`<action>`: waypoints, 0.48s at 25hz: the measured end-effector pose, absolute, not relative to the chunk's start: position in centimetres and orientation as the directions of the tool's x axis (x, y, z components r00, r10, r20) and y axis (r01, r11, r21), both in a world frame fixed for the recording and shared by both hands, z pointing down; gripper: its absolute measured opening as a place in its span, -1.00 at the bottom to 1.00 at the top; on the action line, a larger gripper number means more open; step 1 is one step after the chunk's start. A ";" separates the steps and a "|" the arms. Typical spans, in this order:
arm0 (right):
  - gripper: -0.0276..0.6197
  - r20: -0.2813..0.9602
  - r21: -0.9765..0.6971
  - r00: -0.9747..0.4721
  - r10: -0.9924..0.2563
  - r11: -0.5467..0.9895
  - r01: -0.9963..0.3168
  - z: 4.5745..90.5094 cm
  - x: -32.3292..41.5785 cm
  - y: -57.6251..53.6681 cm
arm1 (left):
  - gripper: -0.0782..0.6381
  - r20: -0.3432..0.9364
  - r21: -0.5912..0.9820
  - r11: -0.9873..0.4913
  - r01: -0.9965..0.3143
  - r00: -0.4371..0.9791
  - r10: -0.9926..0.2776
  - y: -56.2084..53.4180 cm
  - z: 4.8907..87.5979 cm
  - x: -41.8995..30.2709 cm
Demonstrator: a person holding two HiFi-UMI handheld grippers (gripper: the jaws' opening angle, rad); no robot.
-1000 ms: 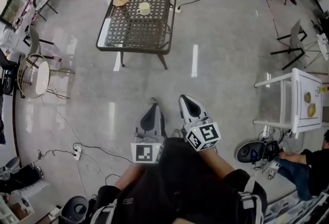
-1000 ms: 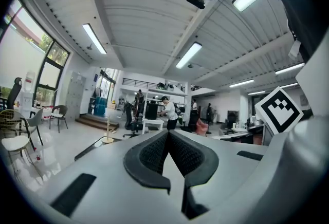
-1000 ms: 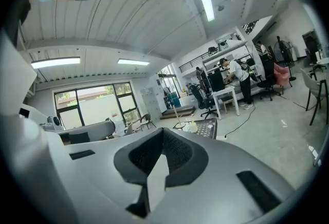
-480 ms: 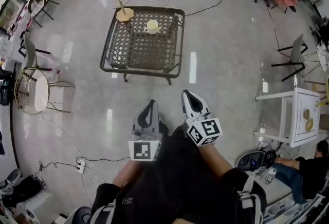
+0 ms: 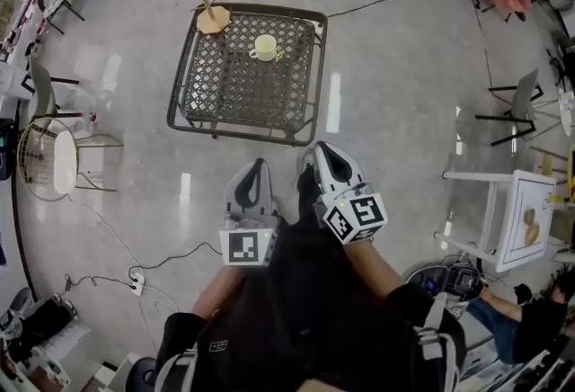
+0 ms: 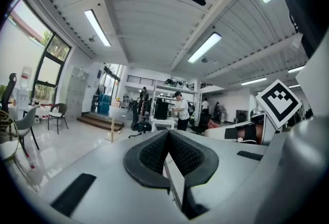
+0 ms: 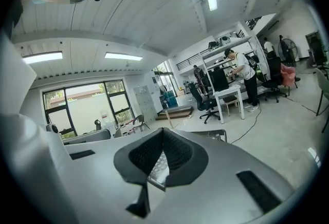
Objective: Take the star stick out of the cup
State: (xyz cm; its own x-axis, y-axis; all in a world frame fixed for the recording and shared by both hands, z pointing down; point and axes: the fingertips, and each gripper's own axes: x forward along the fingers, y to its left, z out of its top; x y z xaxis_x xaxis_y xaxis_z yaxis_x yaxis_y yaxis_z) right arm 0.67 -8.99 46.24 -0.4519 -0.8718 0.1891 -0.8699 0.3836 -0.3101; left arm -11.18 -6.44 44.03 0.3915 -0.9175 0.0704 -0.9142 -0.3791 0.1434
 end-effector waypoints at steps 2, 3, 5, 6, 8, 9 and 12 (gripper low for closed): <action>-0.89 0.185 -0.315 -0.477 -0.859 0.408 -0.857 46.3 1.2 -12.0 | -0.74 0.056 0.121 -0.363 -0.924 0.371 -0.927 -9.3 43.8 -10.4; -0.89 0.182 -0.317 -0.491 -0.852 0.422 -0.850 46.2 1.5 -13.4 | -0.74 0.052 0.103 -0.354 -0.929 0.361 -0.931 -10.6 43.8 -10.0; -0.89 0.176 -0.319 -0.518 -0.837 0.449 -0.834 45.9 2.1 -16.3 | -0.74 0.057 0.074 -0.337 -0.938 0.342 -0.938 -13.3 44.0 -9.1; -0.89 0.171 -0.317 -0.530 -0.830 0.463 -0.827 45.6 2.5 -17.6 | -0.74 0.062 0.065 -0.330 -0.942 0.334 -0.940 -14.6 44.1 -8.5; -0.89 0.161 -0.315 -0.553 -0.817 0.488 -0.814 45.3 3.4 -20.4 | -0.74 0.071 0.047 -0.317 -0.947 0.320 -0.945 -17.2 44.5 -7.2; -0.89 0.157 -0.318 -0.562 -0.812 0.497 -0.808 45.2 3.9 -21.7 | -0.74 0.076 0.035 -0.311 -0.950 0.313 -0.947 -18.4 44.8 -6.6; -0.89 0.150 -0.327 -0.579 -0.802 0.512 -0.794 45.3 5.3 -25.0 | -0.74 0.120 -0.009 -0.295 -0.956 0.292 -0.949 -21.7 46.6 -5.0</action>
State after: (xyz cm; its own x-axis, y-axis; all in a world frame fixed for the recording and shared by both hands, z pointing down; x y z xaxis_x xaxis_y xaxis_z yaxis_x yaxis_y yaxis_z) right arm 5.34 -25.03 45.30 -0.5788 -0.8016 0.1495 -0.7940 0.5123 -0.3273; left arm -5.03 -21.73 46.58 0.2916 -0.9489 0.1204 -0.9555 -0.2948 -0.0092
